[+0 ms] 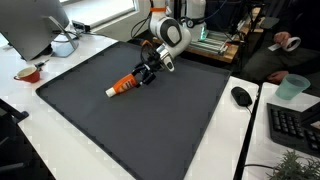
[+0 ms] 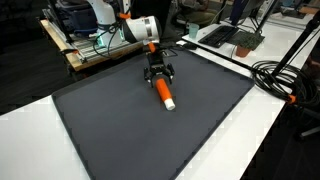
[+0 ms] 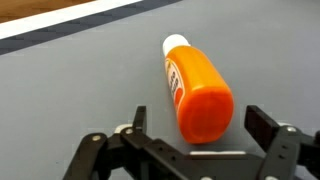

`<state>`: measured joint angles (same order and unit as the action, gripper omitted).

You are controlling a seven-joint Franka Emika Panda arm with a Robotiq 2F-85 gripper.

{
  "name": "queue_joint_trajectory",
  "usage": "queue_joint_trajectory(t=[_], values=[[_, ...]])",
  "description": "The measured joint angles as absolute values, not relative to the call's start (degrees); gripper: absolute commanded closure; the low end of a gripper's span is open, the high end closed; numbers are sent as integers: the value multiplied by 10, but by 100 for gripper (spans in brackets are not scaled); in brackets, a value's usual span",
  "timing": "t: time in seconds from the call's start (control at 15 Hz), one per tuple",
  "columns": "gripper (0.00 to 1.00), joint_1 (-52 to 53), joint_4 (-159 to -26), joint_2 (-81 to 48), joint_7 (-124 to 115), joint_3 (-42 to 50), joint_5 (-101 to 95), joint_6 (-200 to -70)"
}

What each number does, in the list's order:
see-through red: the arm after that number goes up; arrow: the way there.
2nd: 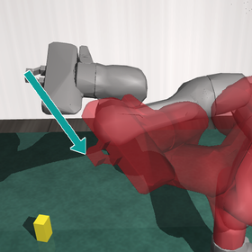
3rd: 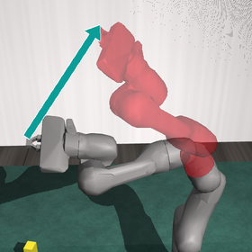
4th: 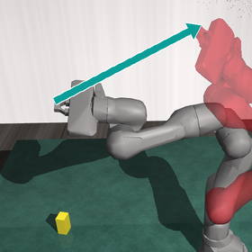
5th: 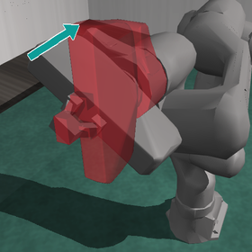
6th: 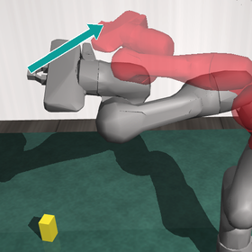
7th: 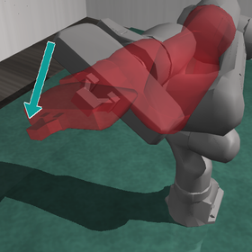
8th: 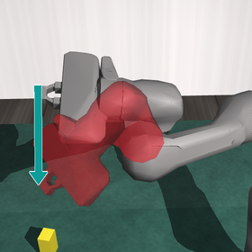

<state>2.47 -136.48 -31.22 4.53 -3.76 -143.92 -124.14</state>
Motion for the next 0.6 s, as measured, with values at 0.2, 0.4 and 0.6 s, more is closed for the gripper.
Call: queue_joint_trajectory(t=[0.2,0.4,0.6], values=[[4,22,-1356,-324,45,-33,-1439,-1238],[31,21,-1349,-332,44,-32,-1439,-1230],[53,21,-1344,-336,44,-32,-1439,-1229]])
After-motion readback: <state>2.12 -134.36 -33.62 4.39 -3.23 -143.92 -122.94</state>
